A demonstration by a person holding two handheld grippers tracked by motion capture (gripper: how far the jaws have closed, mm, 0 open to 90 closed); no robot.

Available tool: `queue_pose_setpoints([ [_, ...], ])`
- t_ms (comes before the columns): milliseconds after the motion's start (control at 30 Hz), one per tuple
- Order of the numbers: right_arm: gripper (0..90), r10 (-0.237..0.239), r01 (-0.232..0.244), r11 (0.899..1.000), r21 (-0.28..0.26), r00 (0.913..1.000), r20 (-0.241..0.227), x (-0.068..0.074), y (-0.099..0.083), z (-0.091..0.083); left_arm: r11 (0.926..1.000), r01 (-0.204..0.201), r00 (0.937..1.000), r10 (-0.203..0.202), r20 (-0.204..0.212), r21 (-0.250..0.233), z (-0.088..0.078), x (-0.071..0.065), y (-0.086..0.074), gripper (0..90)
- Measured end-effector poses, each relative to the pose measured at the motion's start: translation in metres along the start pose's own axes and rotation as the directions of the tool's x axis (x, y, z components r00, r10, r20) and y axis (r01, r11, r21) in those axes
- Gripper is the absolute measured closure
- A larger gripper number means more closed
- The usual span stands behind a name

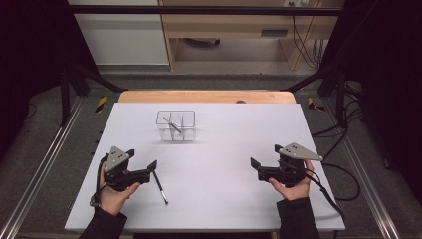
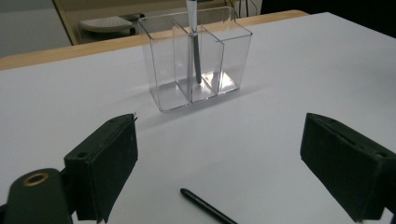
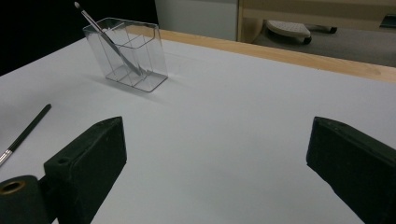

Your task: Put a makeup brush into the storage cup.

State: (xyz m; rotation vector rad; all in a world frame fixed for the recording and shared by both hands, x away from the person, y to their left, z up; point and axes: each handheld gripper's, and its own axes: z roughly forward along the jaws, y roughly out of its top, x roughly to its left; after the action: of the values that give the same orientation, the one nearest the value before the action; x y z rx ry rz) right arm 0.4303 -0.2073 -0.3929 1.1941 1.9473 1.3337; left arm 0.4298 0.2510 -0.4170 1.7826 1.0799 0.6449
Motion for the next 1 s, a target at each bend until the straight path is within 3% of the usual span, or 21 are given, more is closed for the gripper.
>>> queue_pose_setpoints([
  [600, 6.0, 0.010, -0.010, 1.000, 0.001, 0.9999, 0.007, -0.001, -0.001, -0.002, 0.9951, -0.012, 0.9996, 0.014, -0.023, 0.098, 0.008, -0.008, -0.017, 9.2],
  [900, 6.2, 0.011, -0.011, 1.000, -0.002, 0.9999, 0.010, 0.000, -0.001, -0.003, 0.9867, -0.021, 0.9994, 0.025, -0.022, 0.161, 0.016, -0.017, -0.032, 11.3],
  [1000, 6.3, 0.010, -0.010, 1.000, 0.003, 0.9999, 0.007, 0.000, -0.002, -0.002, 0.9799, -0.025, 0.9991, 0.031, -0.028, 0.198, 0.018, -0.021, -0.038, 12.2],
])
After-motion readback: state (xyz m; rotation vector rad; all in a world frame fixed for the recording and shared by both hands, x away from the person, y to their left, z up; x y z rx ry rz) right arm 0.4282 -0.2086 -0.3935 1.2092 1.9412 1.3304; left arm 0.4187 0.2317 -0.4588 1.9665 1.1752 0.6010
